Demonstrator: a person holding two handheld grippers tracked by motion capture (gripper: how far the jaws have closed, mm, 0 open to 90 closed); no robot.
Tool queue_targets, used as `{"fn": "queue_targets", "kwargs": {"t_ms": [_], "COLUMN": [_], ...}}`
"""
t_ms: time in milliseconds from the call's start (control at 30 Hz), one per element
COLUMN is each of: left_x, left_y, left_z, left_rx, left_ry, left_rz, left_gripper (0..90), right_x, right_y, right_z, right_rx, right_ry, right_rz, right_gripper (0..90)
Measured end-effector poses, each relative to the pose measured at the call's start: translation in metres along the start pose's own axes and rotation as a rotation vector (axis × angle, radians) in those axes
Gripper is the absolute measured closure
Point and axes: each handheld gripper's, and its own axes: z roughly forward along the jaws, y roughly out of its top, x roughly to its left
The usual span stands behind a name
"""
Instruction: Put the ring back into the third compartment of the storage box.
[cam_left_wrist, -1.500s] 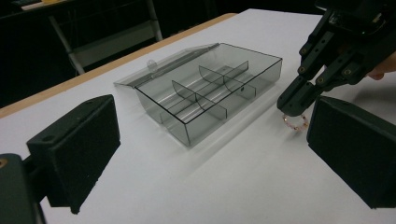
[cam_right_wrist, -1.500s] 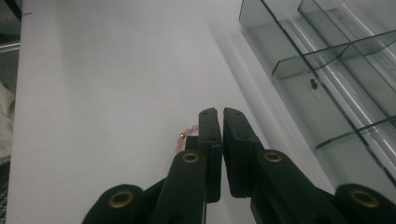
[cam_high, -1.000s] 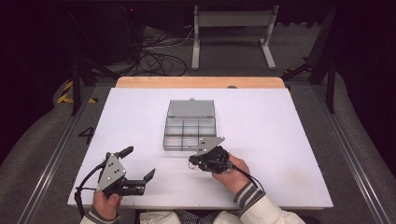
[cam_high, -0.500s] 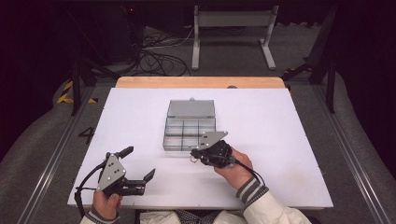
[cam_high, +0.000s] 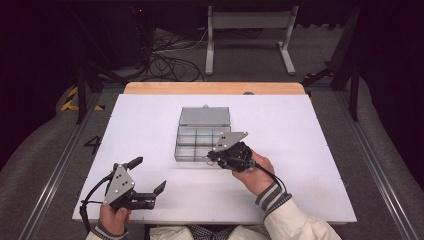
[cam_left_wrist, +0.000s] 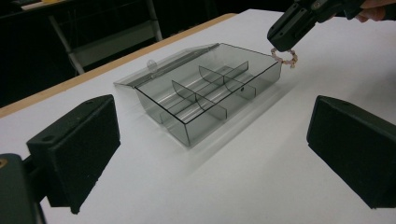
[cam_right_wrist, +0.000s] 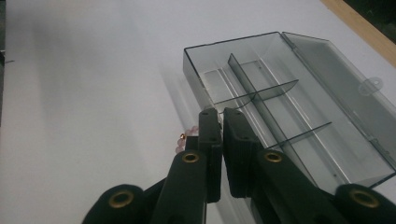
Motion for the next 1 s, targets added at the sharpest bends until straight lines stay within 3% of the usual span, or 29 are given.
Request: {"fn": "queue_targets", "kwargs": {"t_ms": [1000], "left_x": [0.000], "left_y": [0.000], "left_z": [-0.001], "left_rx": [-0.002], "left_ry": [0.000], "left_rz": [-0.001], "left_gripper": [3.2], "right_x": [-0.036], "right_y": [0.014], "right_z": [-0.013], "right_rx": [0.007], "right_ry": [-0.074], "right_rz": [0.052], "right_gripper": [86.3]}}
